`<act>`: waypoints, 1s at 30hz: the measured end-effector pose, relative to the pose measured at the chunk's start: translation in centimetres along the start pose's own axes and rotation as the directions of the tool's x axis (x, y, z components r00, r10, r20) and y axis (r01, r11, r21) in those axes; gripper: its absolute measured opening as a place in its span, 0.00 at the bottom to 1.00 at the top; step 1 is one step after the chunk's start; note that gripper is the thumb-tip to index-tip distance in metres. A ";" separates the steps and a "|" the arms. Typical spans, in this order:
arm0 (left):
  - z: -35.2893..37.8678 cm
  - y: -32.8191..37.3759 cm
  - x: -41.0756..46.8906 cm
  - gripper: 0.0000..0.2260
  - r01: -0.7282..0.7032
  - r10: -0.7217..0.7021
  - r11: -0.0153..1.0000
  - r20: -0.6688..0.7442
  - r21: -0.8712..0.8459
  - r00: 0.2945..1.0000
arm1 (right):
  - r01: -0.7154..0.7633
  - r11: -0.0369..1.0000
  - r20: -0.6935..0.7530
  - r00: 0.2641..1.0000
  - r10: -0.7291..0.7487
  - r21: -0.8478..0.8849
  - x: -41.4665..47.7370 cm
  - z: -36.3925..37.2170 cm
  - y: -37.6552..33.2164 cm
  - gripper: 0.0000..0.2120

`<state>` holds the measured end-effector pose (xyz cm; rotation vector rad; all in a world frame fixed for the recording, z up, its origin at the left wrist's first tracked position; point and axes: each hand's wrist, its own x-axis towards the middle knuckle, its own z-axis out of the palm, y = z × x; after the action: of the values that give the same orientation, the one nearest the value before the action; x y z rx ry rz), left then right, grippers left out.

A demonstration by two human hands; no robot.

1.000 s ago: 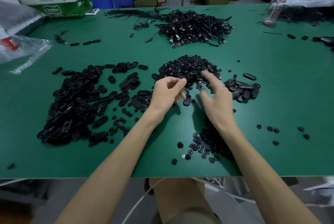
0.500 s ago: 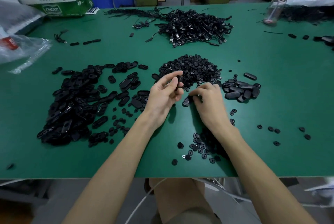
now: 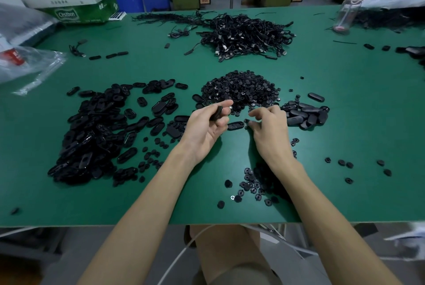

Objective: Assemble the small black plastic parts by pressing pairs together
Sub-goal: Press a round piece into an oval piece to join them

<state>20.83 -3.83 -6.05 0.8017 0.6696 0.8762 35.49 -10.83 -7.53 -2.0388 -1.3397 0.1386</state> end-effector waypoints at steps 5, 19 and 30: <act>0.2 -0.2 -0.1 0.12 -0.025 0.026 0.998 -0.019 0.060 0.999 | 0.003 1.000 0.029 1.000 -0.003 -0.012 0.0 -0.1 0.1 0.10; 0.1 -0.4 -0.4 0.16 -0.108 0.083 0.984 0.176 0.140 0.981 | -0.040 0.919 -0.056 0.996 0.067 0.392 0.0 -0.8 0.0 0.06; 0.2 -0.4 -0.7 0.13 -0.169 0.155 0.970 0.091 0.174 0.984 | -0.127 0.537 0.113 0.992 0.059 0.834 -0.1 -1.4 0.0 0.08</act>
<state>20.79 -4.67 -6.16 1.0603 0.6284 0.9363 36.03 -11.58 -6.48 -1.2445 -0.8984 0.7689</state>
